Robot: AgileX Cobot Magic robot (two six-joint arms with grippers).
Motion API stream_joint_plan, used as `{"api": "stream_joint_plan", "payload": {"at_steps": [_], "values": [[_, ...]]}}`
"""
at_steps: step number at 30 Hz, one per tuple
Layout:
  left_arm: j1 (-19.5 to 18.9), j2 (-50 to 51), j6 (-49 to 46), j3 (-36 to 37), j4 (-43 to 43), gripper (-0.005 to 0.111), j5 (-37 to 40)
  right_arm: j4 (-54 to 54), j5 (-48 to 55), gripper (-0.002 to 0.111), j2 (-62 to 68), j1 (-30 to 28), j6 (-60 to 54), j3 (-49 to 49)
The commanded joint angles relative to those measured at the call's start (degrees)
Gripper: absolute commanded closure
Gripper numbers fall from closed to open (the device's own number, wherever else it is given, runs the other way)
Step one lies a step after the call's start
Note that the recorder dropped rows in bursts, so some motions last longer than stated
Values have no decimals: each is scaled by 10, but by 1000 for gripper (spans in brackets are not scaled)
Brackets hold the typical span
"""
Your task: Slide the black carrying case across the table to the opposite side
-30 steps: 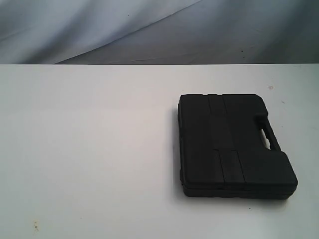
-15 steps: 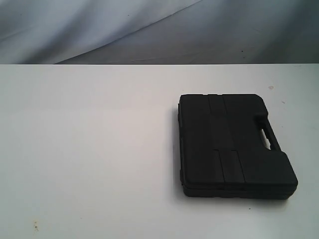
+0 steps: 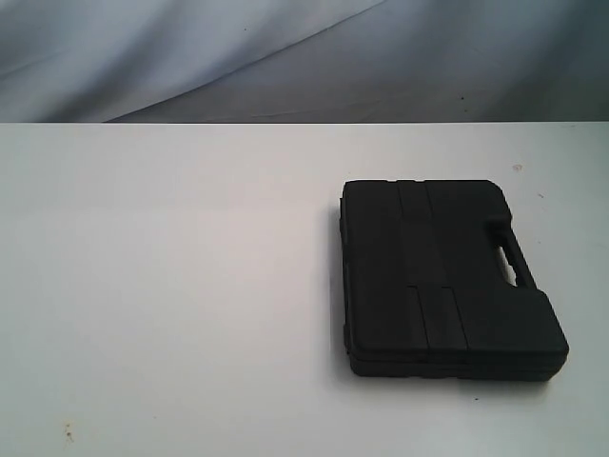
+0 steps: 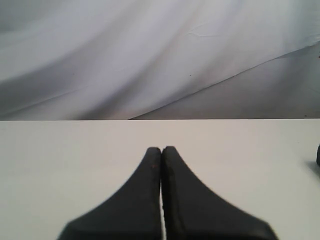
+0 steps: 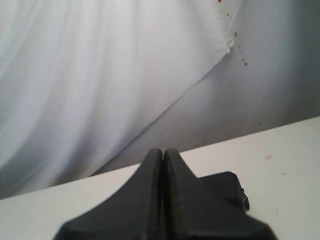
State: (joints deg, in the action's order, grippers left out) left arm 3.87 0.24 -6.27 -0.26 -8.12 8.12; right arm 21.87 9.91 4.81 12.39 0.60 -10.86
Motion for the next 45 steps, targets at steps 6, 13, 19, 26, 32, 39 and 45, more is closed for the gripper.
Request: {"api": "stream_joint_plan", "payload": {"at_steps": [6,13,19,26,32,39,45], "values": [[1,-2,0,3,0,107,-5,-56,39,108,157,-4,-6,-87],[1,-2,0,3,0,107,-5,-113,125,108,277,-4,-6,-194],[1,-2,0,3,0,107,-5,-148,256,108,388,-4,-6,-296],[1,-2,0,3,0,107,-5,-149,322,108,510,-4,-2,-366],[1,-2,0,3,0,107,-5,-172,363,108,591,-4,-6,-409],[1,-2,0,3,0,107,-5,-167,400,108,687,-4,-24,-468],[1,-2,0,3,0,107,-5,-167,430,108,765,-4,-34,-518]]}}
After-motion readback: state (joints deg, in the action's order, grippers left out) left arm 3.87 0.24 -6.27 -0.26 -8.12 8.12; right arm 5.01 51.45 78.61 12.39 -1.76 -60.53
